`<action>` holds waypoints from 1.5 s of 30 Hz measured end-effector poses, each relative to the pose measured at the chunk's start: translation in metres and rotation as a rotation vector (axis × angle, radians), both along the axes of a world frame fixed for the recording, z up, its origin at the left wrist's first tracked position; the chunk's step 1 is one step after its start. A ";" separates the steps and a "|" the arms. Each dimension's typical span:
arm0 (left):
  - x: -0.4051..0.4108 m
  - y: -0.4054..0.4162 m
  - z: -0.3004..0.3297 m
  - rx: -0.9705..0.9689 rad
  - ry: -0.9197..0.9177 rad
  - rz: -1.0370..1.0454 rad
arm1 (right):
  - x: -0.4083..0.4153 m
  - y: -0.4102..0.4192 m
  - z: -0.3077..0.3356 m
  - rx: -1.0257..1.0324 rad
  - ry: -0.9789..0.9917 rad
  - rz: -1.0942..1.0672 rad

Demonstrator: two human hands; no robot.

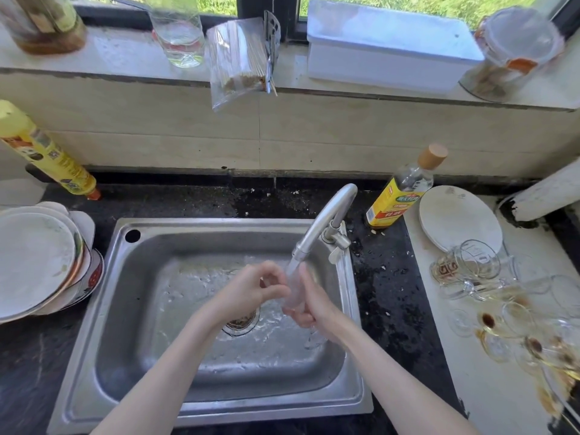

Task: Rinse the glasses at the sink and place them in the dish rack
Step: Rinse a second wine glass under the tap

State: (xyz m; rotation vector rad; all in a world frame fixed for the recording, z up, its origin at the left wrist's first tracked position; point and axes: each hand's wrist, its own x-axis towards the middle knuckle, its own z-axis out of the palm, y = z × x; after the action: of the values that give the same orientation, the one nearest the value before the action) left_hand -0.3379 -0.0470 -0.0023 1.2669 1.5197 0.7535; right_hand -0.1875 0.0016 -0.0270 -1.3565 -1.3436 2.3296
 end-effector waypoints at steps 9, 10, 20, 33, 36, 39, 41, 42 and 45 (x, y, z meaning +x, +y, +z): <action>-0.007 -0.003 -0.021 0.055 0.008 0.310 | -0.014 -0.005 0.005 0.001 -0.153 0.116; -0.006 -0.003 -0.021 0.048 0.016 0.348 | -0.013 -0.006 0.004 0.066 -0.182 0.154; -0.005 -0.008 -0.022 -0.095 -0.191 0.401 | 0.002 0.005 0.013 -0.122 -0.145 0.187; -0.020 0.000 -0.040 -0.380 -0.669 0.984 | 0.002 0.018 0.032 -0.452 0.234 -0.226; -0.018 -0.007 -0.050 -0.527 -0.831 1.026 | -0.001 0.015 0.035 -0.444 0.240 -0.226; -0.011 -0.013 -0.053 -0.623 -0.913 1.035 | -0.003 0.015 0.034 -0.457 0.242 -0.242; -0.006 -0.015 -0.053 -0.660 -0.917 1.026 | -0.003 0.014 0.033 -0.466 0.243 -0.249; -0.004 -0.015 -0.052 -0.676 -0.921 1.019 | -0.003 0.014 0.033 -0.463 0.239 -0.253; -0.001 -0.014 -0.054 -0.695 -0.971 1.039 | -0.003 0.014 0.035 -0.457 0.224 -0.265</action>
State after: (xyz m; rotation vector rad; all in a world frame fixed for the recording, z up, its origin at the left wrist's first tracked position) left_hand -0.3388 -0.0615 -0.0563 -0.4888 1.2938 1.0948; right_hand -0.1901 0.0157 0.0079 -1.2300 -0.5493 2.5899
